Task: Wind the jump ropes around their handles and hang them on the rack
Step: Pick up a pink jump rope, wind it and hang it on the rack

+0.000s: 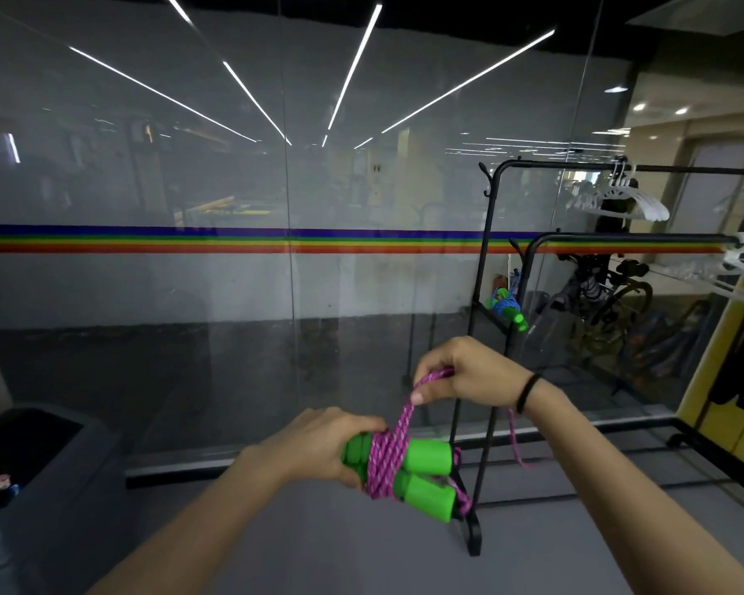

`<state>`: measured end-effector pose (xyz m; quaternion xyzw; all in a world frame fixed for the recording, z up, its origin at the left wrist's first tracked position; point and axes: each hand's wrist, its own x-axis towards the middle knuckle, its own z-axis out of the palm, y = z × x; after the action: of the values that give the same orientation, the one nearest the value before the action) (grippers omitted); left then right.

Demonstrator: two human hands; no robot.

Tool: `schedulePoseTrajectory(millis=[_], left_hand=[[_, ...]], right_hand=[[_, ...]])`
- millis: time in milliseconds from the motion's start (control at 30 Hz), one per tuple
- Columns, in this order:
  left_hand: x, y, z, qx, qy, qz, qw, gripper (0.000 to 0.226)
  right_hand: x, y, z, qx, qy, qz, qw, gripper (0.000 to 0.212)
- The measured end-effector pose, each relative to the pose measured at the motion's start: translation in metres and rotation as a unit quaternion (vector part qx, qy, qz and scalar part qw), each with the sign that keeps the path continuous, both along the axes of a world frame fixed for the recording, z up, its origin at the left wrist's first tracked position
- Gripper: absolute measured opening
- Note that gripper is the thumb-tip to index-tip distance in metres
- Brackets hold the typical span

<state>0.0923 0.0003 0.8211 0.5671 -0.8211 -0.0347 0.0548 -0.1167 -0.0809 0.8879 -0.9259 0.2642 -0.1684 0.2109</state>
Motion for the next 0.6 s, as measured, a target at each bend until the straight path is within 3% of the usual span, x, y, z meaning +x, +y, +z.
schedulePoseTrajectory(millis=[133,233,300,333,400,467,600], left_hand=[[-0.002,0.007,0.003,-0.027,0.160,-0.050,0.986,0.053],[0.001,0.009,0.006,-0.030,0.300,-0.072,0.951,0.052],[0.003,0.008,0.006,-0.019,0.386,-0.057,0.921,0.052],[0.004,0.008,0.007,-0.016,0.431,-0.040,0.901,0.053],[0.005,0.006,0.009,-0.020,0.509,0.009,0.861,0.056],[0.007,0.002,0.011,-0.038,0.542,0.062,0.838,0.052],[0.012,-0.010,0.004,-0.051,0.583,0.157,0.796,0.029]], right_hand=[[0.000,-0.015,-0.028,0.162,-0.114,-0.001,0.980,0.013],[0.002,-0.011,-0.052,0.242,-0.178,0.012,0.954,0.013],[0.005,-0.004,-0.066,0.345,-0.221,0.053,0.911,0.027],[0.008,0.000,-0.074,0.336,-0.222,0.066,0.913,0.024],[0.011,0.006,-0.092,0.304,-0.201,-0.011,0.931,0.035],[0.011,0.009,-0.103,0.303,-0.171,-0.086,0.933,0.042],[0.014,0.026,-0.097,0.283,-0.134,-0.113,0.943,0.043]])
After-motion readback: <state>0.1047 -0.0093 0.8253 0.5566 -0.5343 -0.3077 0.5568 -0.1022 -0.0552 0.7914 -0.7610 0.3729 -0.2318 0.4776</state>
